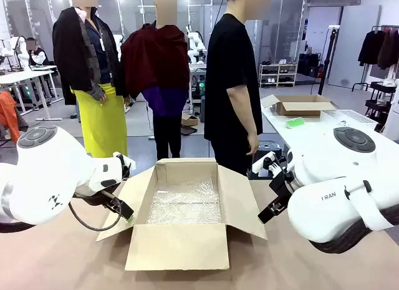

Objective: Pack the glasses set securely to prepare it for shipping.
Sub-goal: Place the Glasses case inside the Package Box.

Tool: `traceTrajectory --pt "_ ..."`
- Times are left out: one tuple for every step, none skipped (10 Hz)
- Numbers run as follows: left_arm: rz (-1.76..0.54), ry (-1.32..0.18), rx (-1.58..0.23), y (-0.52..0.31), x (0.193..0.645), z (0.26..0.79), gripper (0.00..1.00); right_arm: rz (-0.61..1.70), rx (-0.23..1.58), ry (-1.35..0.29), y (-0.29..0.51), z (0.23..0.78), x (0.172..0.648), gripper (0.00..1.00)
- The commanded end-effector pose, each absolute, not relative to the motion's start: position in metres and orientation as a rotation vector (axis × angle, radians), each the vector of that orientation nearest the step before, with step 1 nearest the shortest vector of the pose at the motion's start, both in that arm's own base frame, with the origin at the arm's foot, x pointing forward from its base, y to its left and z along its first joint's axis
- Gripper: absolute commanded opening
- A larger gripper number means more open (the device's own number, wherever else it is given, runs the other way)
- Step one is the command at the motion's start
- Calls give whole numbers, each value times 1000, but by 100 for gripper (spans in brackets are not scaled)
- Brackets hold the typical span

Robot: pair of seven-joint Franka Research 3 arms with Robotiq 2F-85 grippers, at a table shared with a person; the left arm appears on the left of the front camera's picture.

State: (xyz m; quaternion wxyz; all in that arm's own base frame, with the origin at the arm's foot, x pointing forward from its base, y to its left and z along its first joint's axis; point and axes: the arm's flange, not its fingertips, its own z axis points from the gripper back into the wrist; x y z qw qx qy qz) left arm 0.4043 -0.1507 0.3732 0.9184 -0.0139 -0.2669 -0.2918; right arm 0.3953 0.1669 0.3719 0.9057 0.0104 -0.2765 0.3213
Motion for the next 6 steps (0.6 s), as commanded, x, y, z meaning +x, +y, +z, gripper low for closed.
traceTrajectory --pt "-600 -549 -29 -151 404 373 100 664 22 -571 167 372 395 100" --pt "-600 -549 -29 -151 404 373 100 664 22 -571 167 372 395 100" --pt "-600 -549 -29 -151 404 373 100 664 22 -571 167 372 395 100" --pt "-600 -549 -29 -151 404 373 100 664 22 -571 167 372 395 100" --pt "-600 -549 -29 -151 404 373 100 664 22 -571 167 372 395 100" --pt "-600 -549 -29 -151 404 373 100 664 22 -571 167 372 395 100"
